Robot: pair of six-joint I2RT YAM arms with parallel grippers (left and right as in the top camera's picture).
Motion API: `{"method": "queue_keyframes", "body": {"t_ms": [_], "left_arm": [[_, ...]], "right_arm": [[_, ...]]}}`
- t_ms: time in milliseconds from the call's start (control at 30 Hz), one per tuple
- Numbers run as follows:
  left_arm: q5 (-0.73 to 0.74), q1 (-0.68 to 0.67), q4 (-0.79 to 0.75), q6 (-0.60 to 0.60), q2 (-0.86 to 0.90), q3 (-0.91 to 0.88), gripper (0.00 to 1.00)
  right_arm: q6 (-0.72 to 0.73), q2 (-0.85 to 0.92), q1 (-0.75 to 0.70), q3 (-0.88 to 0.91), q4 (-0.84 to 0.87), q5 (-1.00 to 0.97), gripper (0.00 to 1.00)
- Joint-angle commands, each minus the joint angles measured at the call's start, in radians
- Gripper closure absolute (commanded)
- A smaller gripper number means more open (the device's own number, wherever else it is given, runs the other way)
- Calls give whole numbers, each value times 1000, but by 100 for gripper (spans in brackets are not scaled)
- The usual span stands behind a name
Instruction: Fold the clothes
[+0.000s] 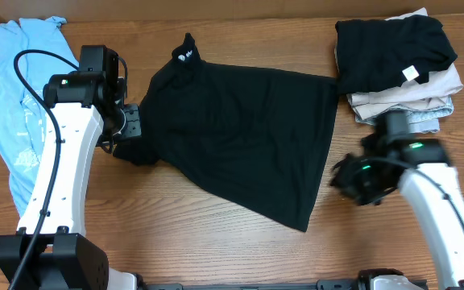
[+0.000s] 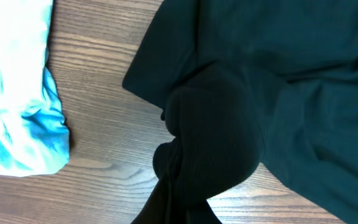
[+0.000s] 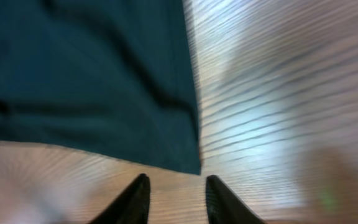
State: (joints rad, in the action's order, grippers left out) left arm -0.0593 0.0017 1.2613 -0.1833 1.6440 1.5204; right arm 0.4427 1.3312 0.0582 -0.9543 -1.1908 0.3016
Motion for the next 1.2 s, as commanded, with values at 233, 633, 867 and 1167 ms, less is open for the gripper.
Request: {"method": "queue_keyframes", "body": {"t_ms": [233, 633, 867, 1167], "left_arm": [[34, 4, -60, 11, 6, -9, 96], [34, 4, -61, 4, 6, -9, 96], [34, 4, -56, 4, 6, -9, 96], [34, 4, -50, 4, 6, -9, 96]], "right_arm": [[415, 23, 423, 170, 255, -150, 45], [607, 206, 532, 170, 233, -298, 40], [615, 229, 532, 172, 224, -298, 40], [628, 229, 532, 236, 268, -224, 45]]}}
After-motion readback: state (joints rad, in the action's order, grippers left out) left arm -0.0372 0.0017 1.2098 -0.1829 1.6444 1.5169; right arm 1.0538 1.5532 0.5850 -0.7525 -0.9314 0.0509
